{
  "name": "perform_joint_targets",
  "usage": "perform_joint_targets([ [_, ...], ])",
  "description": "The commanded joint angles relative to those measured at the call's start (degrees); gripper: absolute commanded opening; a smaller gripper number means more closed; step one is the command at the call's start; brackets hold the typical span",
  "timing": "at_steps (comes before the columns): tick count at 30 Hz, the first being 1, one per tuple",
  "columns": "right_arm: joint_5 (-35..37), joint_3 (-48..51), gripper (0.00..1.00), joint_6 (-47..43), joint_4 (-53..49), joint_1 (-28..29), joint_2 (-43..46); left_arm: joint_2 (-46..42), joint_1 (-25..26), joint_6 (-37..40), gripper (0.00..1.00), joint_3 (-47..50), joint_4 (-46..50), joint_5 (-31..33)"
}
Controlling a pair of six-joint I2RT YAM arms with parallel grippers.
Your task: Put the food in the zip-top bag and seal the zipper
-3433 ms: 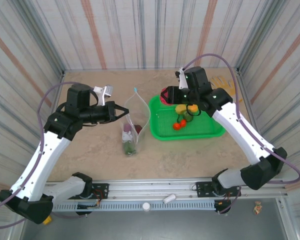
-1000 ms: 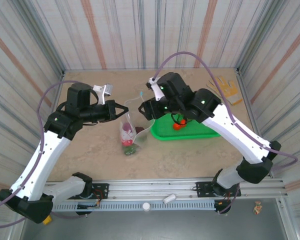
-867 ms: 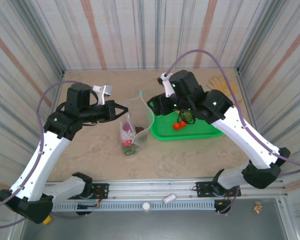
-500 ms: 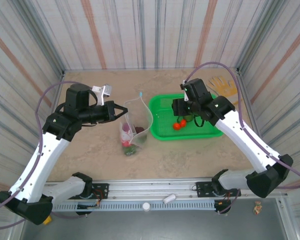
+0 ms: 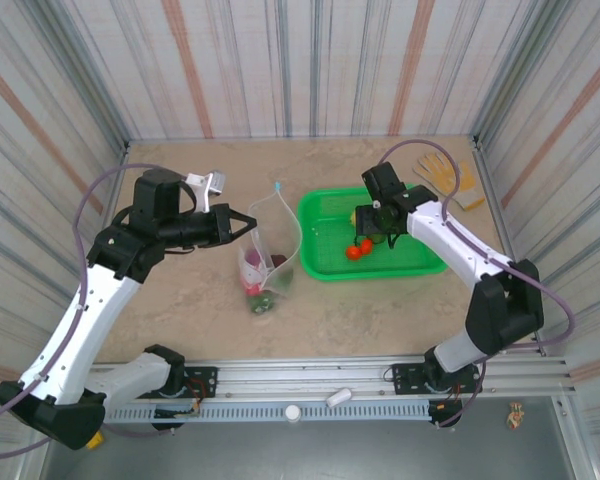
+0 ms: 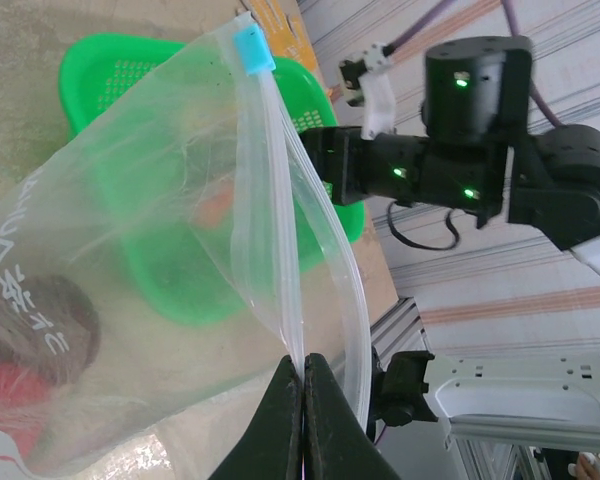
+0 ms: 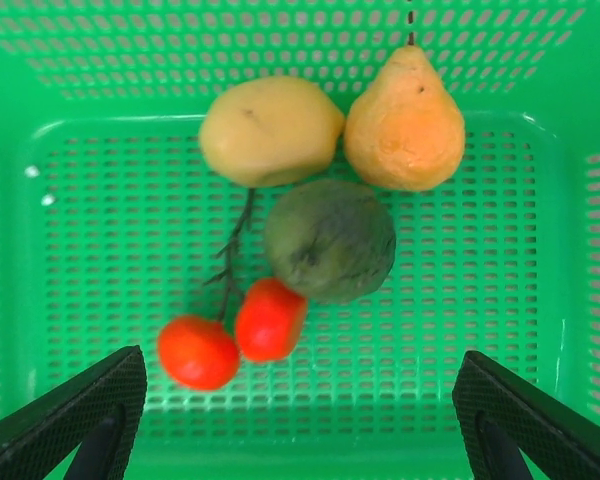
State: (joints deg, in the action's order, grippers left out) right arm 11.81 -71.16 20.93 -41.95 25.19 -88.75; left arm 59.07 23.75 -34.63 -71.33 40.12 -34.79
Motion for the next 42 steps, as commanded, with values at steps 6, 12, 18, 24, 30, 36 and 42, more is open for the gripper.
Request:
perform_joint_targets([
  [6, -1.4, -0.7, 0.83, 0.3, 4.1, -2.5, -10.9, -0.4, -0.1, 2.1, 0.00, 1.3, -1.1, -2.0],
  [12, -1.4, -1.6, 0.81, 0.4, 5.3, -3.9, -15.5, -0.1, -0.1, 2.1, 0.00, 2.0, -1.5, -2.6],
  [18, -3.6, -2.4, 0.79, 0.3, 6.9, -6.3, -17.3, 0.3, -0.1, 1.3, 0.00, 3.0, -2.8, -3.5],
  [24, -5.7, -3.3, 0.74, 0.0, 7.4, -6.6, -18.8, 0.2, -0.1, 1.1, 0.00, 3.8, -3.1, -3.8],
  [30, -6.1, -3.2, 0.58, -0.5, 7.7, -6.6, -17.9, 0.0, -0.1, 0.4, 0.00, 4.4, -3.3, -3.9],
  [36, -4.2, -1.9, 0.51, -0.2, 6.7, -5.3, -12.6, -0.4, -0.1, 0.4, 0.00, 3.7, -2.5, -3.3],
  [42, -3.3, -0.4, 0.51, -0.1, 4.5, -2.6, -3.0, -0.4, -0.1, 0.8, 0.00, 3.6, -1.9, -2.6],
])
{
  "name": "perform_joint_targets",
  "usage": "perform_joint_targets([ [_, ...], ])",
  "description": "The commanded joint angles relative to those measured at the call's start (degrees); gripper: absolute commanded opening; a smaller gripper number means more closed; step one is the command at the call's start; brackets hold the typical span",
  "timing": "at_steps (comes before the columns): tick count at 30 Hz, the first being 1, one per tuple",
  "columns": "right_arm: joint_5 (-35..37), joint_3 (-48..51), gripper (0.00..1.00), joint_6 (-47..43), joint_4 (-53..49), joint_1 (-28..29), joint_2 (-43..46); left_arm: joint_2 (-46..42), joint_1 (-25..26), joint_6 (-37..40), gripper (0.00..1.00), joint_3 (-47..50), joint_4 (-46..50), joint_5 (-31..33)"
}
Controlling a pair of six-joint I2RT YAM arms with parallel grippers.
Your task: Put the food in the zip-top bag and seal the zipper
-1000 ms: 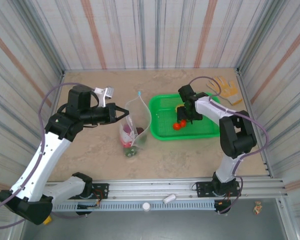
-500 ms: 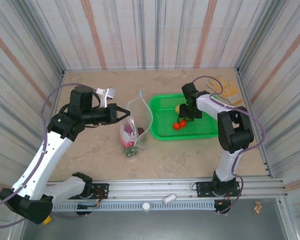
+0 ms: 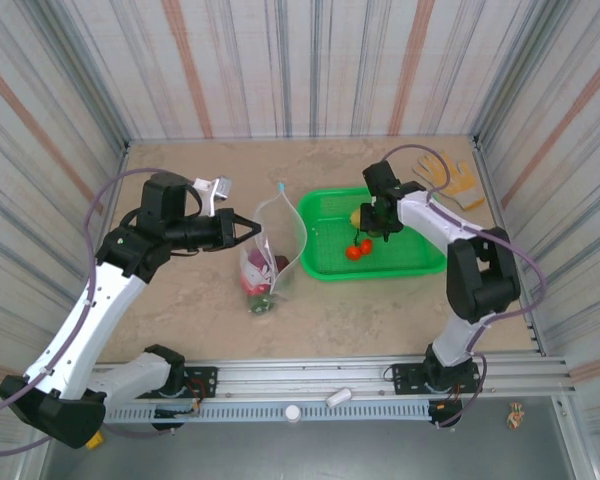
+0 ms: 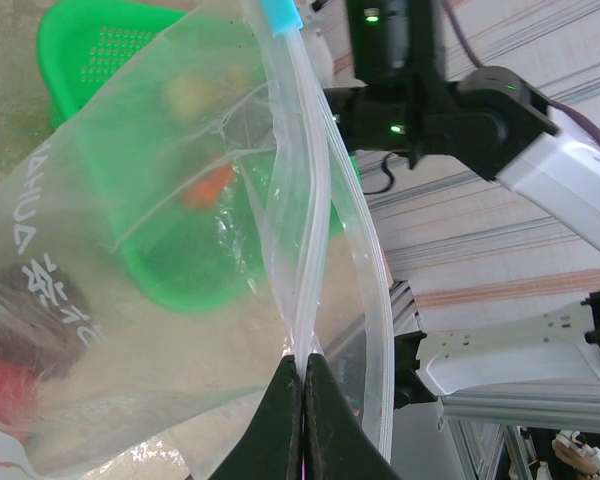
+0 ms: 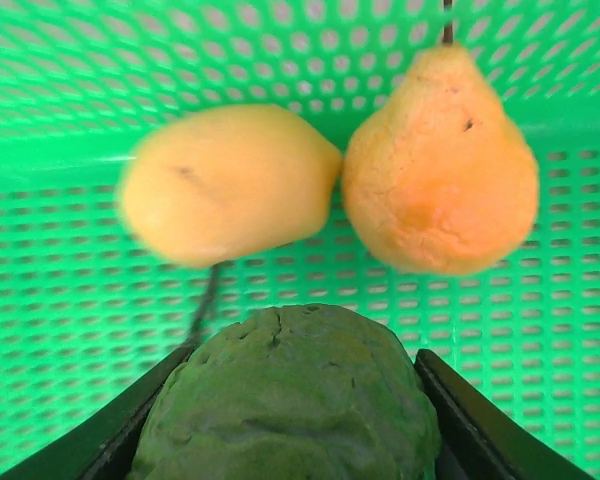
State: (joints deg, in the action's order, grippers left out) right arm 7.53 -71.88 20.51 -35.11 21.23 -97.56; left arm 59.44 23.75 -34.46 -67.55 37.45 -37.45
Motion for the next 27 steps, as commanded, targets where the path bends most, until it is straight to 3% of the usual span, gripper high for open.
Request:
perform_joint_targets([
  [1, 1.1, 0.2, 0.50, 0.0, -3.2, 2.1, 7.8, -0.8, -0.1, 0.6, 0.00, -0.4, 0.9, 0.1],
  [6, -0.8, -1.2, 0.50, -1.3, -6.0, 6.6, 17.5, -0.8, 0.0, -0.1, 0.00, -0.9, 0.8, 0.5],
  [11, -3.9, -9.0, 0.49, -2.9, -11.0, 12.7, 22.5, -0.4, 0.4, -0.8, 0.00, -1.4, 0.5, 0.6],
  [15, -5.3, -17.0, 0.48, -3.8, -14.2, 19.2, 22.7, -0.2, 0.8, -1.2, 0.00, -1.4, 0.2, 1.1],
  [20, -12.6, -25.1, 0.48, -2.6, -15.1, 25.4, 21.3, -0.1, 1.0, -1.6, 0.00, -1.8, 0.1, 1.6],
  [27, -15.1, -27.9, 0.48, -1.6, -15.7, 31.1, 16.8, 0.0, 1.1, -1.8, 0.00, -2.5, 0.3, 1.9],
])
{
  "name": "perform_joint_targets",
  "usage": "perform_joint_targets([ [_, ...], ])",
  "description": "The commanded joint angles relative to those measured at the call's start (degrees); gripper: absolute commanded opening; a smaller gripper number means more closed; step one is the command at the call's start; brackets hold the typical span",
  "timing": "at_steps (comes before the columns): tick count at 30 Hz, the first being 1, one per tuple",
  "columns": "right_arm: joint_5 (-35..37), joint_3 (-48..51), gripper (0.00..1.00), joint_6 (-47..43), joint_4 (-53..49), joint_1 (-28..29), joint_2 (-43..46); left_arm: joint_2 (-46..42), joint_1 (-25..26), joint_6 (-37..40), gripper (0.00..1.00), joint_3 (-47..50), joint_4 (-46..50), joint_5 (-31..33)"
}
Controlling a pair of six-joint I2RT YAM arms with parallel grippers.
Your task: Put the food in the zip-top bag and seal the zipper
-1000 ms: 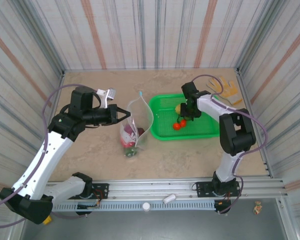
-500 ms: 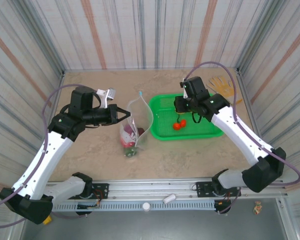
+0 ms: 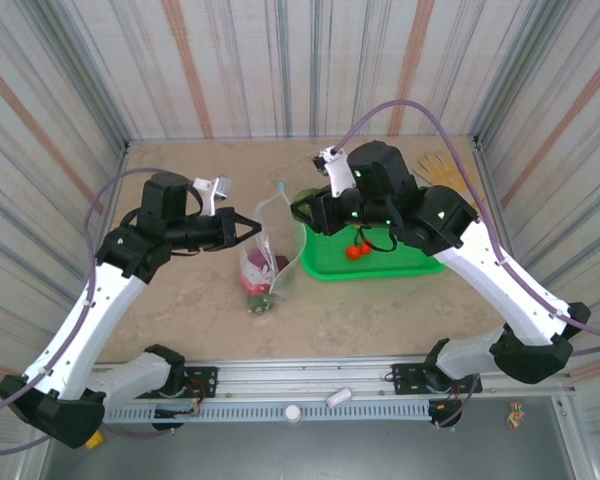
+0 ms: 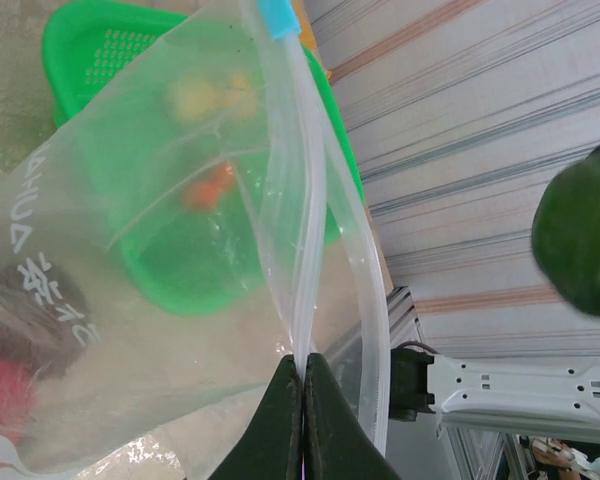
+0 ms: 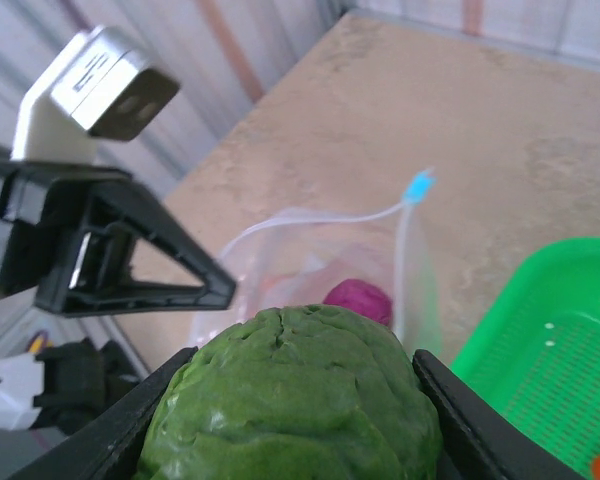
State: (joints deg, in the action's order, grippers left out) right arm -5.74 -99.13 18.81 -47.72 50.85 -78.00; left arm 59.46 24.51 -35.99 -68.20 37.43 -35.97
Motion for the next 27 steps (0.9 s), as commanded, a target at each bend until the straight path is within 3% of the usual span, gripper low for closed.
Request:
perform_joint_targets([
  [1, -1.8, -0.8, 0.48, 0.1, -3.5, 2.0, -3.5, -0.2, 0.3, -0.1, 0.00, -1.9, 0.4, 0.4],
  [16, 7.1, -4.9, 0.45, 1.7, -10.2, 5.8, -15.1, 0.3, 0.4, -0.4, 0.00, -1.9, -0.1, -0.2],
  [27, 7.7, -6.0, 0.46, 10.6, -7.5, 5.8, -22.0, 0.0, 1.2, -0.9, 0.00, -0.6, -1.2, 0.2],
])
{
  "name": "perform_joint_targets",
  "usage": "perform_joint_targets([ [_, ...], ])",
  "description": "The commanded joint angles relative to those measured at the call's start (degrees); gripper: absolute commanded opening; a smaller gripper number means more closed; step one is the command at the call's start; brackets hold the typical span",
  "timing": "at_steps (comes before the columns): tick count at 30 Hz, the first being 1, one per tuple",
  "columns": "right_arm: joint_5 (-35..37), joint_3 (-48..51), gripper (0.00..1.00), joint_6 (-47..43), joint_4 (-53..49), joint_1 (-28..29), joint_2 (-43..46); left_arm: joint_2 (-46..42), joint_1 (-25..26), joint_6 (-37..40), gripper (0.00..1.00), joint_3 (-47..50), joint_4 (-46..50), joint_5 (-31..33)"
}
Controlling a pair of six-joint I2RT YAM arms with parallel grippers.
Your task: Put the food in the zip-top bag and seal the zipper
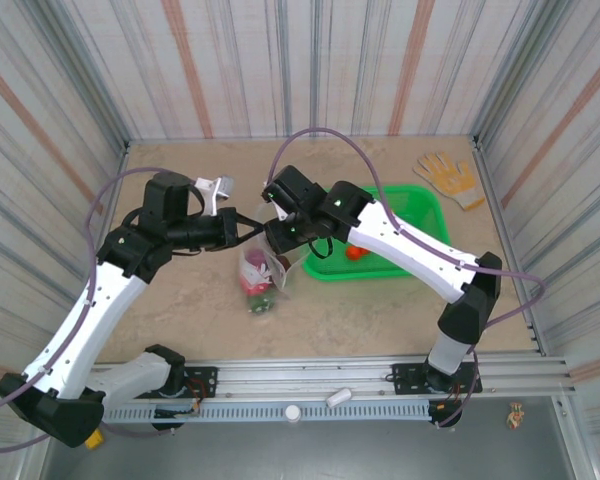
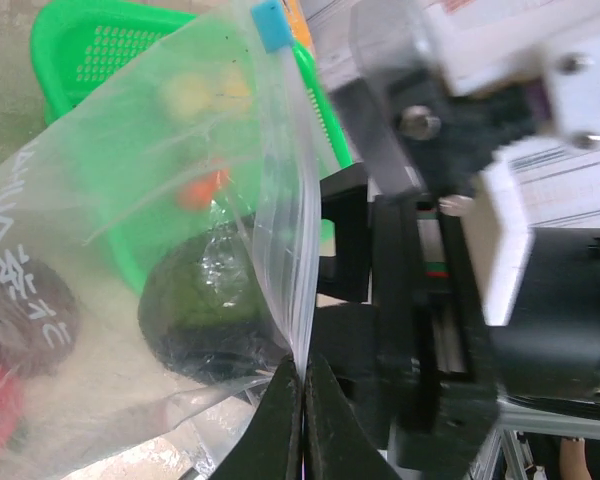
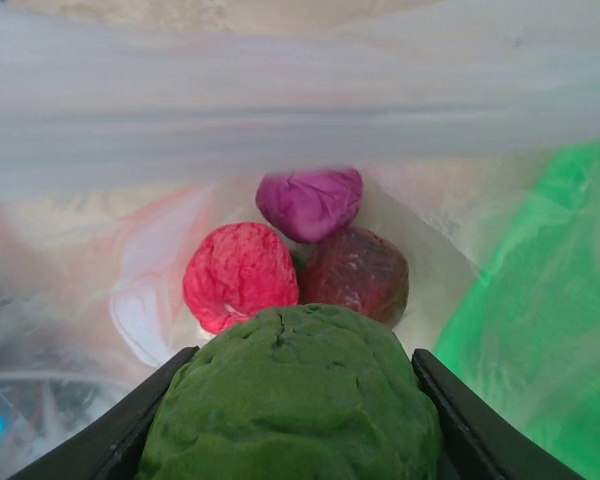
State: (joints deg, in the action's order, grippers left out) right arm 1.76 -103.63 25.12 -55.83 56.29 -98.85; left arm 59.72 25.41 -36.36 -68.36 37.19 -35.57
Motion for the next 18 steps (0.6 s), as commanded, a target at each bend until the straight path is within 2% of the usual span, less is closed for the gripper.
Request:
perform_joint_targets([
  [1, 0.2, -1.4, 0.47, 4.9, 1.0, 0.4, -1.7, -0.3, 0.3, -0.5, 0.00, -0.5, -1.0, -0.1],
  [9, -0.3, 3.5, 0.49, 6.7, 4.5, 0.0, -1.4, -1.0, 0.3, -0.2, 0.00, 0.0, -0.5, 0.5],
  [14, -0.9, 5.6, 0.75, 7.0, 6.6, -0.1, 0.4, -1.1, 0.3, -0.5, 0.00, 0.4, -0.9, 0.4],
  [18, -0.6, 6.3, 0.78, 6.9, 7.3, -0.1, 1.9, -1.0, 0.3, -0.7, 0.00, 0.1, -1.0, 0.5],
])
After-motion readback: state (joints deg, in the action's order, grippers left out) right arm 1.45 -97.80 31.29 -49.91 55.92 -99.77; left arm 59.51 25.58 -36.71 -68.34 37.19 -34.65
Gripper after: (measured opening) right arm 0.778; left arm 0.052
